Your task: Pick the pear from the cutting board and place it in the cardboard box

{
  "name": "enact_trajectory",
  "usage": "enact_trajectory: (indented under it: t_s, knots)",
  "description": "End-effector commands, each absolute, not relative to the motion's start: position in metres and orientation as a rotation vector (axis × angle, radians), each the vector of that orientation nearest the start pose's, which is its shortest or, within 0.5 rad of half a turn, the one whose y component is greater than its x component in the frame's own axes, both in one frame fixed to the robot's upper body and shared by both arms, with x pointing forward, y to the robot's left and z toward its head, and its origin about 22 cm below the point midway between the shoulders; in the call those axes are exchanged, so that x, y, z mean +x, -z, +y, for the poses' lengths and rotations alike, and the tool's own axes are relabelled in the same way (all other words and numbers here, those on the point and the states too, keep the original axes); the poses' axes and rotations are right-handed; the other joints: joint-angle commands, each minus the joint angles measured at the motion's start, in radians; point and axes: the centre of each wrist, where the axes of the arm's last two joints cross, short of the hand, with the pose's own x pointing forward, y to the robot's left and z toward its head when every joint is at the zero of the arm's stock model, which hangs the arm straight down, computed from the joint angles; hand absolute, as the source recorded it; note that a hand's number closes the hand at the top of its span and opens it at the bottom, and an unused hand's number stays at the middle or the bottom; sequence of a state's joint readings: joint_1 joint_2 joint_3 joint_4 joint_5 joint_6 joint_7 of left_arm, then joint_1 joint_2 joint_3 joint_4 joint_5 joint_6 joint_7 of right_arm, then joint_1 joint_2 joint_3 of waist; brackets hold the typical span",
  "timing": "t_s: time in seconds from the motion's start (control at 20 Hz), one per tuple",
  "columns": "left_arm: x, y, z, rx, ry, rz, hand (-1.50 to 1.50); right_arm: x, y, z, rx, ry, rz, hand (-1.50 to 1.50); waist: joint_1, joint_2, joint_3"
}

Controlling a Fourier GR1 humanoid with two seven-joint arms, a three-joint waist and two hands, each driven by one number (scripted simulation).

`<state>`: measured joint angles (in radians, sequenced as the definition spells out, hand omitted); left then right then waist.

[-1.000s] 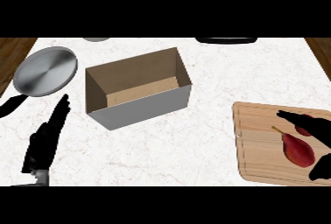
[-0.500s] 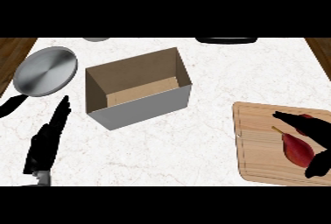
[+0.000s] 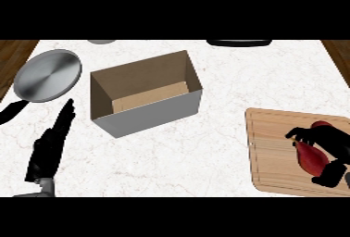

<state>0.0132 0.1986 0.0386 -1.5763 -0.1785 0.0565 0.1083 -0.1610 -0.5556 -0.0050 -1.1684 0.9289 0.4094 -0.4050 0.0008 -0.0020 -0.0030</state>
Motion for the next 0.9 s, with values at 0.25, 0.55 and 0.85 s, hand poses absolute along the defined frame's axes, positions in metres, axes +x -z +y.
enact_trajectory:
  t_s: [0.25, 0.55, 0.85]
  knots:
    - [0.235, -0.006, 0.281, 0.366, 0.213, -1.453, 0.00, 0.314, -0.029, -0.344, -0.613, -1.505, -1.300, 1.50, 0.016, 0.004, 0.003]
    - [0.259, -0.022, 0.255, 0.253, 0.328, -1.534, 0.00, 0.387, -0.106, -0.271, -0.549, -1.825, -1.588, 1.50, 0.199, 0.059, 0.007]
    - [0.264, -0.024, 0.245, 0.265, 0.310, -1.535, 0.00, 0.427, -0.141, -0.265, -0.532, -1.839, -1.759, 1.50, 0.169, 0.055, 0.008]
